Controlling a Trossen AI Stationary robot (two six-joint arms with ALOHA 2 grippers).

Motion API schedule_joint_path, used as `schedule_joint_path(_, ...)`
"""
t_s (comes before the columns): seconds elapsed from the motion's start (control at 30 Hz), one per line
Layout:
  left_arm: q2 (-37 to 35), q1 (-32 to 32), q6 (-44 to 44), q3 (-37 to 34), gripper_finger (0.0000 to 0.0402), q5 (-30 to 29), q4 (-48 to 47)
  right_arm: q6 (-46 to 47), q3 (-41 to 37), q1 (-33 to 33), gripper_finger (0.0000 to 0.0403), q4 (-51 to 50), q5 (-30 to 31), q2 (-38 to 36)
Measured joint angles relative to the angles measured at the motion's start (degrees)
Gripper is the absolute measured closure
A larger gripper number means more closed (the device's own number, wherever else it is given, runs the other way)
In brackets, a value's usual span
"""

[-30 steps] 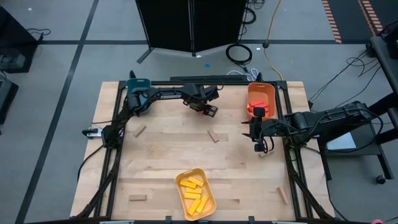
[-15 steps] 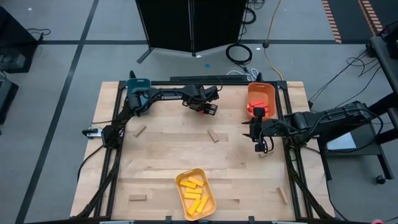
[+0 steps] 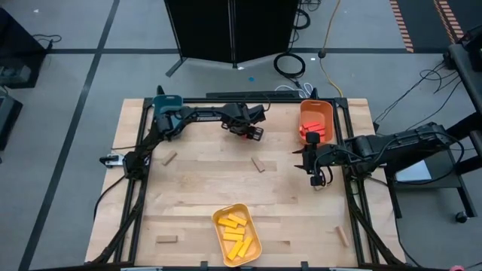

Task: Sort blocks
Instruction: Put the red block into the orange bin

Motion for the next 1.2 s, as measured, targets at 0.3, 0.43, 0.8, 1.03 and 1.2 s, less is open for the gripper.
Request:
schedule_joint_path(0.3, 0.26, -0.41, 4.89, 0.82, 0.0294, -1.42, -1.21, 0.0, 0.0, 0.0, 0.0241, 0.03, 0.13, 0.01)
schedule_joint_path(0.43, 0.44, -0.68, 8.34, 2.04, 0.0324, -2.6, -1.58, 0.0, 0.0, 0.0, 0.0241, 0.05, 0.13, 0.01)
schedule_joint_path(0.8, 0.29, -2.52, 13.01, 10.11, 0.0323, -0.13, 0.02, -0.77, 0.0, 0.0, 0.0241, 0.65, 0.2, 0.01)
schedule_joint_path(1.03, 0.68, -3.69, 14.25, 12.34, 0.0322, 8.0, 23.76, -1.89, 0.31, 0.0, 0.0241, 2.99, 0.22, 0.01)
schedule_joint_path(1.2, 5.17, -2.1, 8.17, 12.32, 0.032, 14.58, 41.91, -2.36, 2.38, 0.02, 0.0241, 2.89, 0.44, -0.49)
